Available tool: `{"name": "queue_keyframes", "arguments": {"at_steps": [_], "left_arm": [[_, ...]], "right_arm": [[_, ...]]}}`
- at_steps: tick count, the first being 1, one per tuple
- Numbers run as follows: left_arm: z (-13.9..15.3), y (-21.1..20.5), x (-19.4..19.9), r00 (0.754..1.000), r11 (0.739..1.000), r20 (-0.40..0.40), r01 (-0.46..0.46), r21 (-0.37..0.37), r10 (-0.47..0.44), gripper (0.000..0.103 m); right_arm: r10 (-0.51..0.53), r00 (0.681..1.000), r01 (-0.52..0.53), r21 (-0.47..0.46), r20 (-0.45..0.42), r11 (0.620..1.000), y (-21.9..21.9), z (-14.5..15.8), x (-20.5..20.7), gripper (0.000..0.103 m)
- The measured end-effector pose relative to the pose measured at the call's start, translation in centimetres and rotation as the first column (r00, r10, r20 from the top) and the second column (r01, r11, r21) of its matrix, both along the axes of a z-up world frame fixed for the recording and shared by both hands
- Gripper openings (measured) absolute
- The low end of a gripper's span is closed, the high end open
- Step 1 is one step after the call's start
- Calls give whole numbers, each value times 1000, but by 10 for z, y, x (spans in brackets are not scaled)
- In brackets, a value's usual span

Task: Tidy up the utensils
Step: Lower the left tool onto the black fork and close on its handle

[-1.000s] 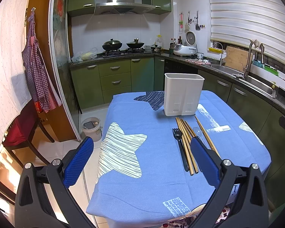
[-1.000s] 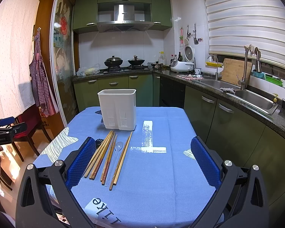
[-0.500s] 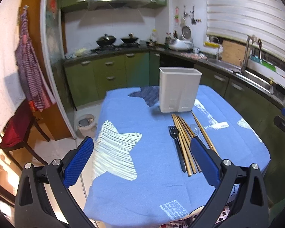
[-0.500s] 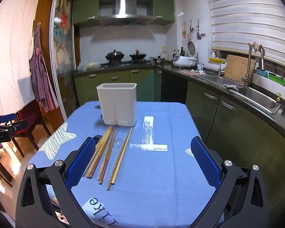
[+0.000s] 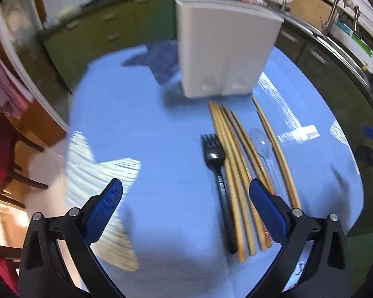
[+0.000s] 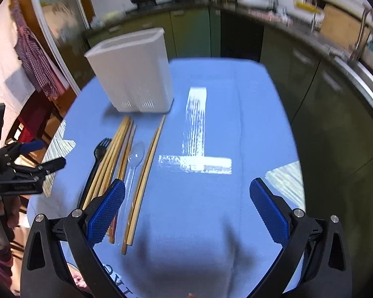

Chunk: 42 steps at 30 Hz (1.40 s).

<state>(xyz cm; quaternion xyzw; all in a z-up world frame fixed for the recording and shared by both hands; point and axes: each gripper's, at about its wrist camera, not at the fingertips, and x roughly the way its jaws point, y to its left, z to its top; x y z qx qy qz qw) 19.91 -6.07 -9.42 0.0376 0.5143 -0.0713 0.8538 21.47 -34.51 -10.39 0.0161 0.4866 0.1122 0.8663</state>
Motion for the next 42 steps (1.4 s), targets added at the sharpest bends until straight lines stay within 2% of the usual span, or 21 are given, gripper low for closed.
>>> {"name": "queue_keyframes", "arguments": {"at_steps": [3, 6, 8, 11, 12, 16, 18, 21, 22, 26, 36, 42], "left_arm": [[-10, -8, 11, 998, 1000, -65, 5, 3, -5, 94], [-16, -14, 18, 993, 1000, -116, 1, 31, 3, 77], [-20, -17, 22, 989, 999, -145, -5, 48, 12, 74], [-23, -19, 27, 985, 997, -168, -17, 74, 29, 65], [-25, -20, 28, 983, 997, -180, -20, 76, 33, 59], [-30, -24, 32, 971, 998, -236, -19, 61, 33, 49], [-32, -28, 34, 969, 998, -246, -16, 63, 31, 39], [-38, -33, 38, 961, 998, -274, -15, 54, 29, 33], [-39, -34, 40, 960, 998, -277, -16, 54, 30, 32], [-44, -38, 45, 956, 999, -291, -11, 42, 22, 18], [-45, -58, 54, 957, 995, -291, 13, 97, 16, 10], [-47, -60, 53, 952, 996, -306, 2, 93, 27, 9]], "right_arm": [[0, 998, 1, 22, -70, 1000, -2, -8, 16, 99], [10, 992, -5, 46, -129, 999, -2, -17, 29, 96], [14, 988, -7, 45, -155, 999, -1, -22, 35, 94], [16, 985, -10, 39, -174, 999, 2, -26, 41, 87], [22, 984, -16, 37, -177, 999, 4, -26, 41, 82], [39, 979, -31, 45, -200, 999, 9, -31, 46, 71], [42, 977, -32, 49, -211, 998, 9, -32, 48, 66], [47, 974, -33, 67, -221, 997, 6, -35, 50, 58], [48, 974, -33, 70, -223, 997, 5, -36, 49, 58], [47, 978, -35, 61, -202, 998, 1, -33, 47, 58], [51, 981, -43, 46, -188, 998, 0, -29, 47, 54], [62, 980, -53, 53, -187, 997, 4, -25, 48, 54]]}}
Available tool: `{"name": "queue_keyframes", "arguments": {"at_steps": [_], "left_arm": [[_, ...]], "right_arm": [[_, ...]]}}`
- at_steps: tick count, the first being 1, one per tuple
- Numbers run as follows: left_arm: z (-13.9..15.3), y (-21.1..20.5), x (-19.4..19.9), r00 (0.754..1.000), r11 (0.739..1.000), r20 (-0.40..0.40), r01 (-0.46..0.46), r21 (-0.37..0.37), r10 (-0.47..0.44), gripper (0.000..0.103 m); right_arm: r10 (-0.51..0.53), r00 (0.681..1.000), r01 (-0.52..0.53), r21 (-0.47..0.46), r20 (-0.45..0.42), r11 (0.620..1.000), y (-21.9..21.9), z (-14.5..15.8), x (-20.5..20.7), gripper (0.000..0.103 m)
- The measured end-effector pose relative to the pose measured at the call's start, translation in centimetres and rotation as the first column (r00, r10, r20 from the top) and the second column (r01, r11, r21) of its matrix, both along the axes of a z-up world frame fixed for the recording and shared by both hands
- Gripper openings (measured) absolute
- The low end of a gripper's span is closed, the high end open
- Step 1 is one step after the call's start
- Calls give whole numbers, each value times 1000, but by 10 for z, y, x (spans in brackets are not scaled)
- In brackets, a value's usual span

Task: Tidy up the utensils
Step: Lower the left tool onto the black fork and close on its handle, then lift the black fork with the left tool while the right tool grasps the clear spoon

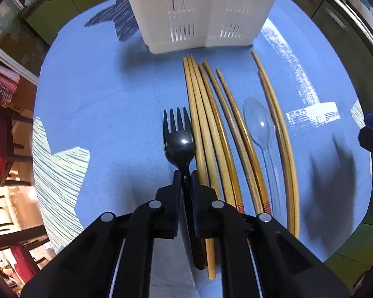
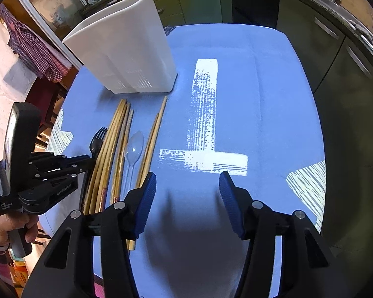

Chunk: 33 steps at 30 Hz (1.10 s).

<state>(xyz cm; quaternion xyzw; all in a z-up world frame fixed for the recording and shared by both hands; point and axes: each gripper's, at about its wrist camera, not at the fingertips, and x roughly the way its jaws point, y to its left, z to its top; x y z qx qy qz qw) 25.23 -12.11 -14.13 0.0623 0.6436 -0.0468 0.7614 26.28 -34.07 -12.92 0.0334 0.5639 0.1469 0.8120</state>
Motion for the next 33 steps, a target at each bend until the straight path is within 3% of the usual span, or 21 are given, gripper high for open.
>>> {"name": "queue_keyframes", "arguments": {"at_steps": [13, 16, 18, 22, 33], "left_arm": [[0, 15, 0, 1000, 1000, -13, 12, 15, -12, 10], [0, 7, 2, 1000, 998, 3, 29, 51, -29, 10], [-3, 9, 1, 999, 997, 16, 37, 66, -38, 10], [-2, 1, 2, 997, 987, 51, 56, 148, -64, 9], [0, 19, 4, 997, 992, 42, 64, 104, -69, 9]], "right_arm": [[74, 997, -75, -61, -13, 995, 36, 0, 2, 54], [102, 994, -105, -65, -38, 992, 52, -2, 4, 54], [117, 991, -121, -73, -58, 990, 61, -5, 4, 49], [141, 984, -152, -98, -112, 984, 81, -19, 4, 29], [138, 972, -165, -133, -192, 977, 116, -51, 16, 22]]}}
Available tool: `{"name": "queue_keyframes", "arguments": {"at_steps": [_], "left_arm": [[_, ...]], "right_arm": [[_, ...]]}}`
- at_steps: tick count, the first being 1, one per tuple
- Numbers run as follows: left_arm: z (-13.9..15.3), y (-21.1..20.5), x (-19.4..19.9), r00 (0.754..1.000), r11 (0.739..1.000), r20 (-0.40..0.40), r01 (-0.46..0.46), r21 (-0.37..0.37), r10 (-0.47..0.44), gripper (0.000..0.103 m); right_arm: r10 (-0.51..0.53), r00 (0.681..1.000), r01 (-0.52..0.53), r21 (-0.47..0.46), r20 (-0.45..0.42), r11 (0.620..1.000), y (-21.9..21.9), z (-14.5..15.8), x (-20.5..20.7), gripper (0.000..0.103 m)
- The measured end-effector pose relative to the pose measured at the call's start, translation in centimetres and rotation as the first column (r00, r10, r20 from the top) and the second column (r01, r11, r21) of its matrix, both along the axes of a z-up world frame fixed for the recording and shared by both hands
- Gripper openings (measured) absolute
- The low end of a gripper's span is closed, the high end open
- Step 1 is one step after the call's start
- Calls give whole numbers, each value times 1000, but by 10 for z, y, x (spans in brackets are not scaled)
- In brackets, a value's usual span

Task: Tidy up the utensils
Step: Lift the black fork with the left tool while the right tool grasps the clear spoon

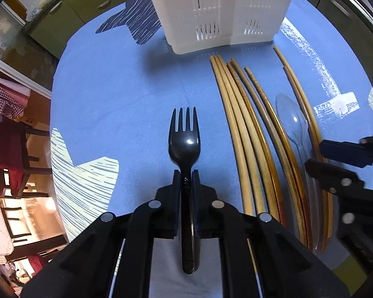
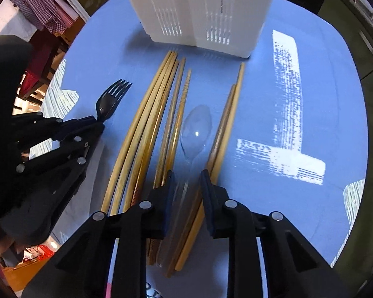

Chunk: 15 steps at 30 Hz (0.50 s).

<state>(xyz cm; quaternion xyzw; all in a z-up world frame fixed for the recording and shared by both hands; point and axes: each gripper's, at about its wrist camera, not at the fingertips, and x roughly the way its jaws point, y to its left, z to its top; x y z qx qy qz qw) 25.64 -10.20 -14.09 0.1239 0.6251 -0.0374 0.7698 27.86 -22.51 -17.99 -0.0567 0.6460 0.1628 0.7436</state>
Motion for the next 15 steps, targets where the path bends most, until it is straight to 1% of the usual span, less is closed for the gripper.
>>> {"name": "queue_keyframes", "arguments": {"at_steps": [6, 10, 14, 15], "left_arm": [[-2, 7, 1, 1000, 1000, -6, 3, -24, -3, 9], [-2, 11, 2, 1000, 999, -6, 5, -47, -5, 9], [-5, 20, 8, 1000, 998, -13, 5, -65, -6, 9], [-6, 20, 9, 1000, 998, -12, 8, -61, -8, 9]], "right_arm": [[-22, 1000, 22, -41, -3, 999, 9, -4, 5, 22], [-36, 999, 35, -68, -11, 997, 12, -9, 5, 14], [-48, 999, 47, -62, -19, 997, 13, -7, 4, 14], [-51, 998, 50, -58, -22, 997, 14, -7, 5, 17]]}}
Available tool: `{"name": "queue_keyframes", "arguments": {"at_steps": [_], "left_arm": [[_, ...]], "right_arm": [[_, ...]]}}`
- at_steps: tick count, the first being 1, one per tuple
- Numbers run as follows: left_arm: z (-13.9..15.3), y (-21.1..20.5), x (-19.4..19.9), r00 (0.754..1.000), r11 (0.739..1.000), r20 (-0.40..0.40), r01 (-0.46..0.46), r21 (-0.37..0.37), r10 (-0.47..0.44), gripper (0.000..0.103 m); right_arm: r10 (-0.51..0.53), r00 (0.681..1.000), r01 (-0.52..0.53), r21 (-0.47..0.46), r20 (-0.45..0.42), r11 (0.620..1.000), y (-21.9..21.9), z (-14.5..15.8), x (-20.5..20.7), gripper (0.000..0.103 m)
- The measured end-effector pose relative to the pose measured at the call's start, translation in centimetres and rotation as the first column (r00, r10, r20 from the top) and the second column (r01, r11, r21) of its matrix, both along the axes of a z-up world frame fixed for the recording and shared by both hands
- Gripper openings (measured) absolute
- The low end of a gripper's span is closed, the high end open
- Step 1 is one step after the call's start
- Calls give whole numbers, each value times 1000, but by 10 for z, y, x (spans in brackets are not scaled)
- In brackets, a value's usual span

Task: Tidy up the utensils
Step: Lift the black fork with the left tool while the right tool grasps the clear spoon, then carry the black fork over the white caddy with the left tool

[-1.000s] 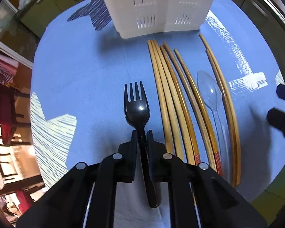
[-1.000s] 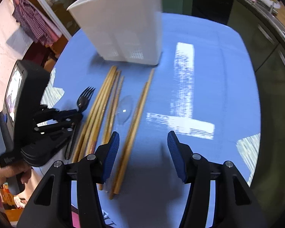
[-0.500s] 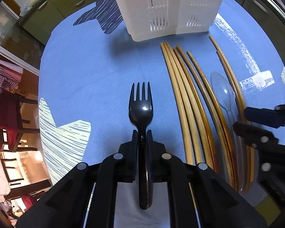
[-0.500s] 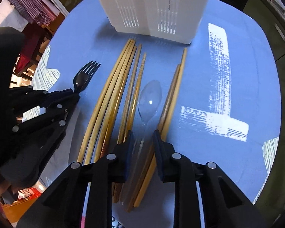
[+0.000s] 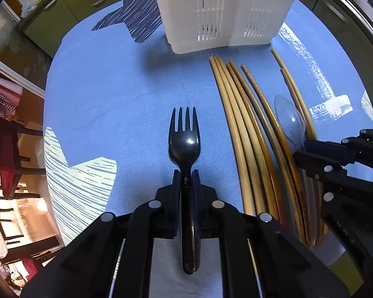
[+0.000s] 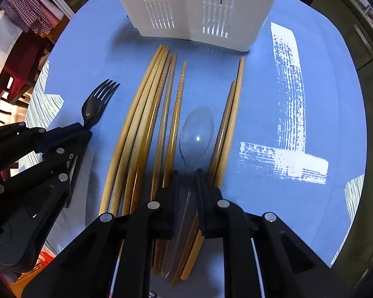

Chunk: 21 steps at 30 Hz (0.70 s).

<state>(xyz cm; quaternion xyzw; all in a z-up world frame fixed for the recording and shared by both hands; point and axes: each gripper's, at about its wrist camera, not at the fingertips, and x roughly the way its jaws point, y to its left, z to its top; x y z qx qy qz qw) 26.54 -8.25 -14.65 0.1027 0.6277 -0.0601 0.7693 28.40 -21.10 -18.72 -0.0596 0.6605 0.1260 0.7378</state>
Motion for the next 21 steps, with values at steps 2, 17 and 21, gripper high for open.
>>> {"name": "queue_keyframes", "arguments": {"at_steps": [2, 17, 21], "left_arm": [[-1, -2, 1, 1000, 1000, 5, 5, 11, -5, 9], [40, 19, -1, 991, 992, 127, -16, -122, 31, 9], [77, 26, 0, 980, 980, 195, -8, -201, 48, 9]], "right_arm": [[12, 1000, -12, -14, 6, 1000, 3, 0, 2, 19], [-25, 976, -21, 211, 214, 977, -42, 53, -26, 9], [-61, 958, -26, 295, 281, 955, -57, 76, -40, 9]]}}
